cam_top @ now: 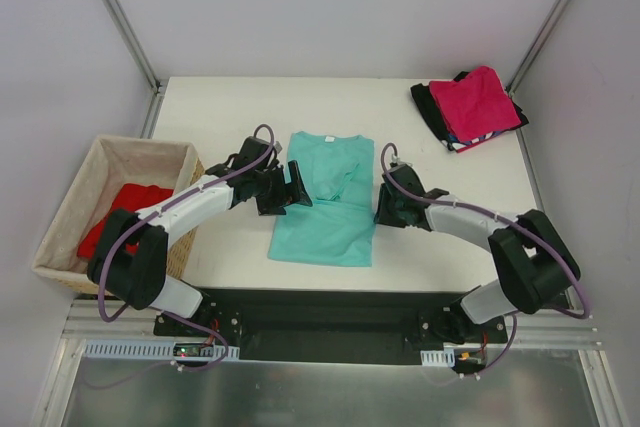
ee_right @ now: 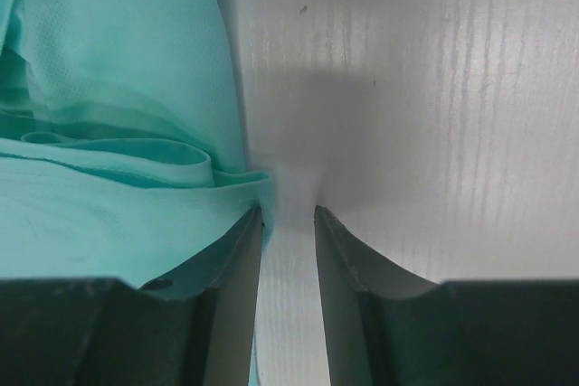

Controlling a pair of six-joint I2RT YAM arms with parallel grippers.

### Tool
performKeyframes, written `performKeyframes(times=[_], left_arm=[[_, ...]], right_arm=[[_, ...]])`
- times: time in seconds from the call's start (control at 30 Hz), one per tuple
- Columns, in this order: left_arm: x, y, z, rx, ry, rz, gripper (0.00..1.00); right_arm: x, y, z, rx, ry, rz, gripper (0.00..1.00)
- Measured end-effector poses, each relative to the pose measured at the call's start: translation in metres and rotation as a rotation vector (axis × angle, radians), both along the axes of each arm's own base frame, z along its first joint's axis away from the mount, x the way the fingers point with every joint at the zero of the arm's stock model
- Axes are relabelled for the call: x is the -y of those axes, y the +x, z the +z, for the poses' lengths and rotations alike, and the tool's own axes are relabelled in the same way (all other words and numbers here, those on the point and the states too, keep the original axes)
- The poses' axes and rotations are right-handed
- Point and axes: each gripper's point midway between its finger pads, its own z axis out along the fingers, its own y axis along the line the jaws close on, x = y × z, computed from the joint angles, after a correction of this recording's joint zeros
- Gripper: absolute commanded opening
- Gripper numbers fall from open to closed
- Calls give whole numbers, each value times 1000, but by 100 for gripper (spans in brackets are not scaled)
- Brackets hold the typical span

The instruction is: Fold and stack the t-shirts

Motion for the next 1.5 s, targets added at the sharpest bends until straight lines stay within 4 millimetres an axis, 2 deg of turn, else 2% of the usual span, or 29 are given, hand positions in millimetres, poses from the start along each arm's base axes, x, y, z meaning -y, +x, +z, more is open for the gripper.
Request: performKeyframes(times=[0.4, 0.8, 1.23, 1.5], left_arm=[[0, 0, -2, -5, 3, 0, 80], [0, 0, -5, -15, 8, 0, 80], [0, 1, -5, -14, 7, 0, 80], [2, 3, -2, -5, 2, 0, 80]], right_arm=[[-7, 6, 0, 0, 28, 7, 31], [-12, 12, -1, -2, 35, 8, 1], [-15, 15, 3, 0, 39, 11, 1], [-23, 29, 24, 38, 59, 15, 1]])
